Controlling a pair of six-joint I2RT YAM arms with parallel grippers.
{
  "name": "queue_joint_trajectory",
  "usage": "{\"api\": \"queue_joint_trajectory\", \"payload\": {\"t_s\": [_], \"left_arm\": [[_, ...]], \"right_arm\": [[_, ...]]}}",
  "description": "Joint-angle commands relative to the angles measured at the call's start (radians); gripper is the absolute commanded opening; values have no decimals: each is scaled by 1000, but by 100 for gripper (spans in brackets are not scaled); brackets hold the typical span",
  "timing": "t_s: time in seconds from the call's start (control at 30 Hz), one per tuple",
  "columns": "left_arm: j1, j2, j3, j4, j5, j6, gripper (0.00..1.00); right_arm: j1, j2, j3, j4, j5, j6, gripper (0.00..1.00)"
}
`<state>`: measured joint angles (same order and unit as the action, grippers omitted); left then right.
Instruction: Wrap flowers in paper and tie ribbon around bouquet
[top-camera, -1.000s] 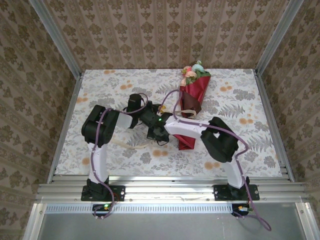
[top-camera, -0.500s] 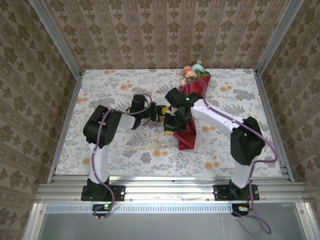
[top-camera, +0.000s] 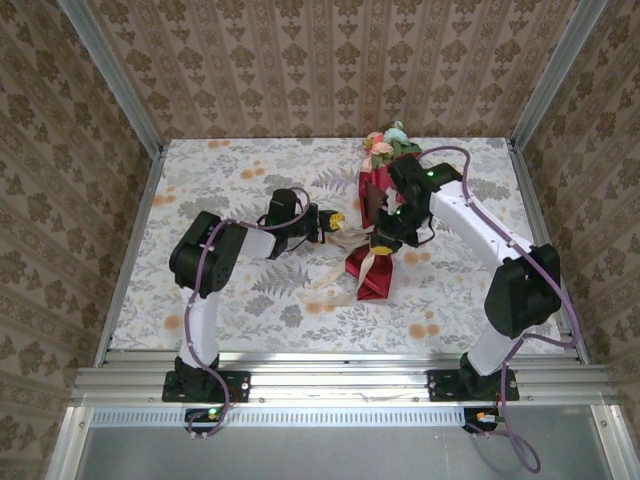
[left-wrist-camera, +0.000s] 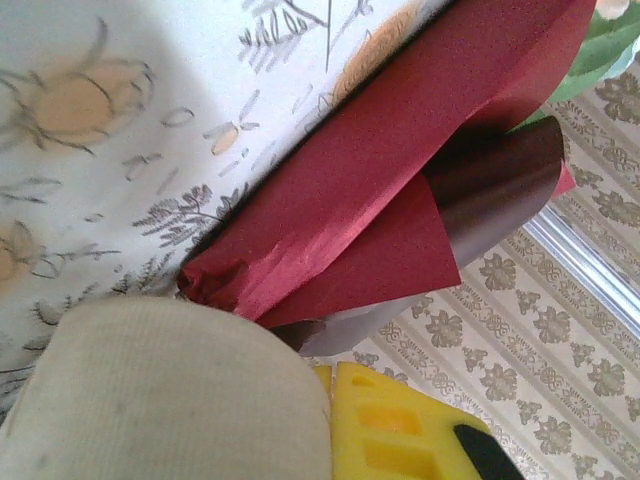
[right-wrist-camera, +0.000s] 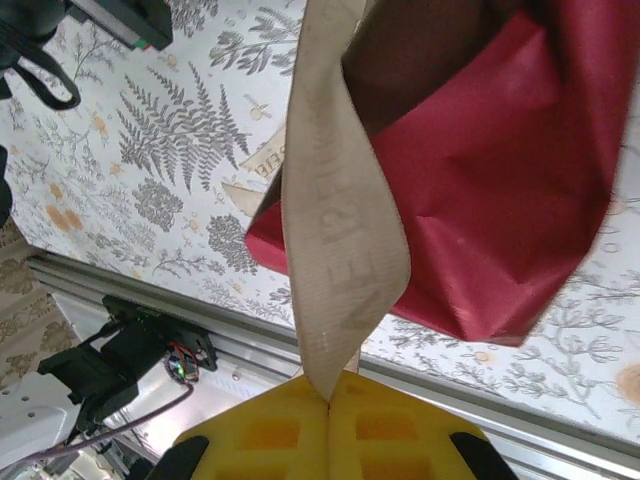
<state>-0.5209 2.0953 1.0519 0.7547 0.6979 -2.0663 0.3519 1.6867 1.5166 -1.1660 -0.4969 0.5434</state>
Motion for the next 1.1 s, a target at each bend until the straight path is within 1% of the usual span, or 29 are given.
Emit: {"api": "queue_joint_trajectory", "payload": {"t_s": [0.0,0.13,0.27,0.4,0.5,0.6,0.73,0.8,0.83,0.9,0.97,1.07], "left_arm": [[-11,-39,38,-3,-14,-2,0],[-17,-59,51,-38,-15,16,0],[-28,-71,66,-50,-23,18,0],[-44,-82,82,-61,-33,14,0],[-53,-93,96,-61,-47,7,0],[-58,-104,123,-75,-48,7,0],[-69,-115,147,-94,-48,8,0],[-73,-125,150,-97,-48,4,0],[-77,-128,149,-97,-79,1,0],[-82,-138,150,-97,-84,-3,0],[-87,-149,149,-101,-87,-8,0],[-98,-163,148,-101,-92,-19,0]], "right_arm": [[-51,-13,10,-93,36,-92,0],[-98,27,31,-115,101,-135,0],[-125,78,69,-99,171,-162,0],[-138,146,135,-79,208,-167,0],[-140,196,189,-89,259,-180,0],[-147,227,207,-88,306,-189,0],[-152,238,183,-79,324,-191,0],[-151,227,146,-68,340,-182,0],[-151,216,118,-56,357,-174,0],[-158,201,61,-21,362,-162,0],[-168,199,20,7,348,-153,6],[-172,205,9,31,331,-145,16]]}}
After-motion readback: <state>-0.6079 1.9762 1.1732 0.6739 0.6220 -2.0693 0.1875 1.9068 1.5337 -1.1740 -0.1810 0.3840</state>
